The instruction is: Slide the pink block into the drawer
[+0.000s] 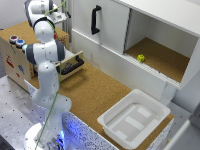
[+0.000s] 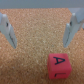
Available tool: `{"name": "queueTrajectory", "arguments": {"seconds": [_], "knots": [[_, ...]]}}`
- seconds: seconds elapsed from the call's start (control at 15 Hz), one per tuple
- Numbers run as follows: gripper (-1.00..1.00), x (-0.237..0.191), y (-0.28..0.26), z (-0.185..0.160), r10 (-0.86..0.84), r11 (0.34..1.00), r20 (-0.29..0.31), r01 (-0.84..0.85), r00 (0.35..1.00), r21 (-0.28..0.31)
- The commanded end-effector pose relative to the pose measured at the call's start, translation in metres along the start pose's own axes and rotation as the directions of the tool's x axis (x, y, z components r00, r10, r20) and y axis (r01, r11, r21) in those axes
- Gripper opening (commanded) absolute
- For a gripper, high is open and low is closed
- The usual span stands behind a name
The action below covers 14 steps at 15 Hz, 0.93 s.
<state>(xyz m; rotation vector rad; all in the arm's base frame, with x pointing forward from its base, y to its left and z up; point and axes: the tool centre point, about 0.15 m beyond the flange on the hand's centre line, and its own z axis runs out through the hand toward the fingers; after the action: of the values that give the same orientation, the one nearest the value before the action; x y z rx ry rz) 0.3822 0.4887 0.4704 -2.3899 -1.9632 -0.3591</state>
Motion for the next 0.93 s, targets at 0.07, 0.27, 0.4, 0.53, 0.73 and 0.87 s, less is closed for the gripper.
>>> {"name": "queueTrajectory", "arguments": {"seconds": [0.07,0.27,0.4,0.53,0.73,0.87], "knots": [[-1.0,0.045,0.03,0.035,0.038,0.999,0.111,-0.038,0.993,-0.006],[-1.0,0.041,0.041,0.038,0.062,0.998,0.132,-0.06,0.989,-0.02],[-1.0,0.038,0.046,0.038,0.073,0.997,0.137,-0.071,0.988,-0.025],[-1.0,0.036,0.049,0.039,0.078,0.997,0.142,-0.075,0.987,-0.027],[-1.0,0.031,0.049,0.04,0.079,0.997,0.149,-0.076,0.986,-0.024],[-1.0,0.023,0.048,0.043,0.084,0.996,0.16,-0.082,0.983,-0.019]]}}
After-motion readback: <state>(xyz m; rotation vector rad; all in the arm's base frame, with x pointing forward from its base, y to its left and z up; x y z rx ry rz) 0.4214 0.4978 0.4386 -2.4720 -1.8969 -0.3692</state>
